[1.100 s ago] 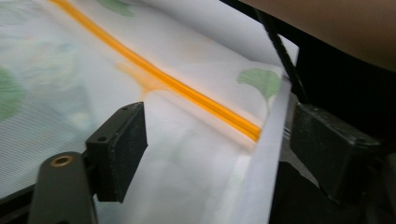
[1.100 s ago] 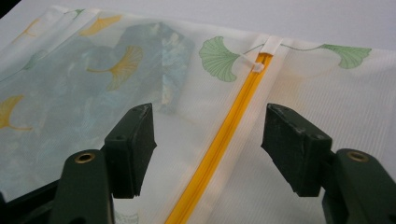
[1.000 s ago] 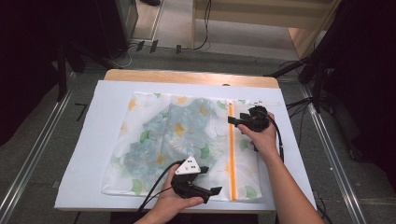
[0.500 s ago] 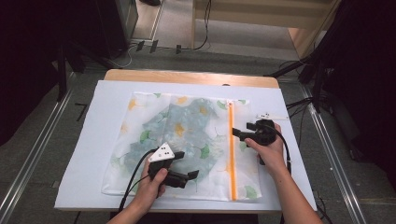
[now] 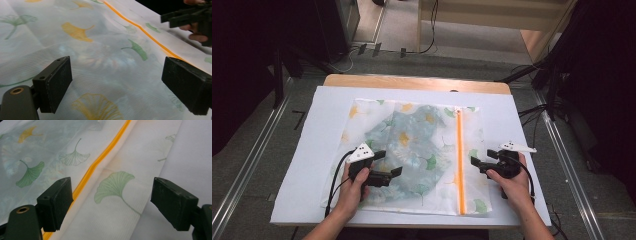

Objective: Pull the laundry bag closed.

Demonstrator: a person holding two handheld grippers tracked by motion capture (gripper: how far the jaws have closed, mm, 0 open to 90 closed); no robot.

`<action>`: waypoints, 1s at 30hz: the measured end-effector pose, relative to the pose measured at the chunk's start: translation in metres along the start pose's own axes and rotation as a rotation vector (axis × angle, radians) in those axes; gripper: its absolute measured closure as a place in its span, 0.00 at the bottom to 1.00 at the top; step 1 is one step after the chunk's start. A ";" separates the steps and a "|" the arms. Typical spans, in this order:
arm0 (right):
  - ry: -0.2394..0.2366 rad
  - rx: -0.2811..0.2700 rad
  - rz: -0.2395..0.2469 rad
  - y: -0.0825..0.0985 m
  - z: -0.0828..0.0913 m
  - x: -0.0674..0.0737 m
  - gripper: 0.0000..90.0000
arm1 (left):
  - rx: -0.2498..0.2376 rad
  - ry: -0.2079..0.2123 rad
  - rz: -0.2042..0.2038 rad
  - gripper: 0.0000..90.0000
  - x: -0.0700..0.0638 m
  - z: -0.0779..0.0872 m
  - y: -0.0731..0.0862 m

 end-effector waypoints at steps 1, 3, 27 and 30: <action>0.001 0.002 -0.001 0.003 0.003 0.000 0.19 | -0.003 -0.004 0.003 0.11 0.003 0.002 0.000; 0.002 -0.003 -0.002 0.007 0.009 0.000 0.19 | -0.008 -0.017 0.008 0.11 0.008 0.005 0.001; 0.060 -0.035 -0.018 0.068 0.077 0.000 0.17 | -0.012 -0.153 0.050 0.10 0.067 0.068 0.026; 0.070 -0.045 -0.010 0.075 0.084 0.001 0.17 | -0.014 -0.158 0.058 0.10 0.071 0.075 0.030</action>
Point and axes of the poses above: each handheld gripper's, and its own axes: z roughly backward along the jaws, y roughly out of its underside, x roughly to its left, the point moved 3 cm from there along -z, roughly forward along the jaws, and after that the axes turned 8 degrees about x, right-handed, at the moved point
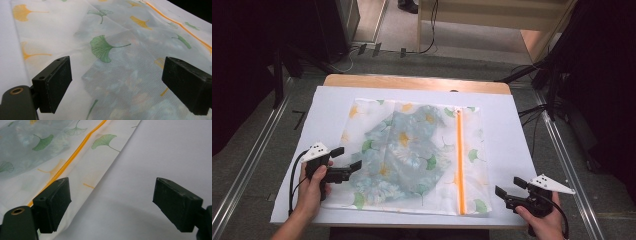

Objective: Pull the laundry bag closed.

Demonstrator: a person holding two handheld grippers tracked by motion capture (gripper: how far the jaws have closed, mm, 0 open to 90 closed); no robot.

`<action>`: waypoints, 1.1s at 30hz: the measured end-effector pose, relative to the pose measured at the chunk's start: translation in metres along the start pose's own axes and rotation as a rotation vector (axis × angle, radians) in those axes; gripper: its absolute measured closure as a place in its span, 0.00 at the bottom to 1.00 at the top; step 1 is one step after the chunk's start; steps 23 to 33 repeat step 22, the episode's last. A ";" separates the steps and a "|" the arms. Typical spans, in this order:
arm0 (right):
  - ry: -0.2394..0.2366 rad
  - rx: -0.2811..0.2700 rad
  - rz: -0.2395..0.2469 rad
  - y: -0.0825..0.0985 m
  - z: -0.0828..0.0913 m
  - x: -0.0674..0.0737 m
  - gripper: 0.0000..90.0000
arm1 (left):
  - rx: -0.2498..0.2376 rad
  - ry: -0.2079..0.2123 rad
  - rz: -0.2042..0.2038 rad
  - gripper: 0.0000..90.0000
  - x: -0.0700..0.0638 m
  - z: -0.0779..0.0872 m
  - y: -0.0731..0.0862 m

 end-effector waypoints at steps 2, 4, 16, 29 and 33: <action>0.009 -0.009 0.001 0.003 0.005 0.000 0.17 | -0.011 0.001 0.002 0.10 0.002 0.007 0.002; 0.007 -0.022 -0.002 0.003 0.009 0.000 0.17 | -0.021 0.000 0.004 0.10 0.001 0.015 0.004; 0.029 -0.028 0.003 0.001 0.008 0.000 0.18 | -0.019 -0.088 -0.021 0.09 0.000 0.034 0.011; 0.026 0.010 -0.006 0.003 0.001 0.001 0.24 | 0.013 -0.125 0.034 0.10 0.004 0.029 0.012; 0.026 0.010 -0.006 0.003 0.001 0.001 0.24 | 0.013 -0.125 0.034 0.10 0.004 0.029 0.012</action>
Point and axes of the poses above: each handheld gripper's, and its own axes: z roughly backward along the jaws, y roughly out of its underside, x roughly to its left, the point moved 3 cm from there along -z, roughly forward along the jaws, and after that the axes turned 8 degrees about x, right-handed, at the moved point
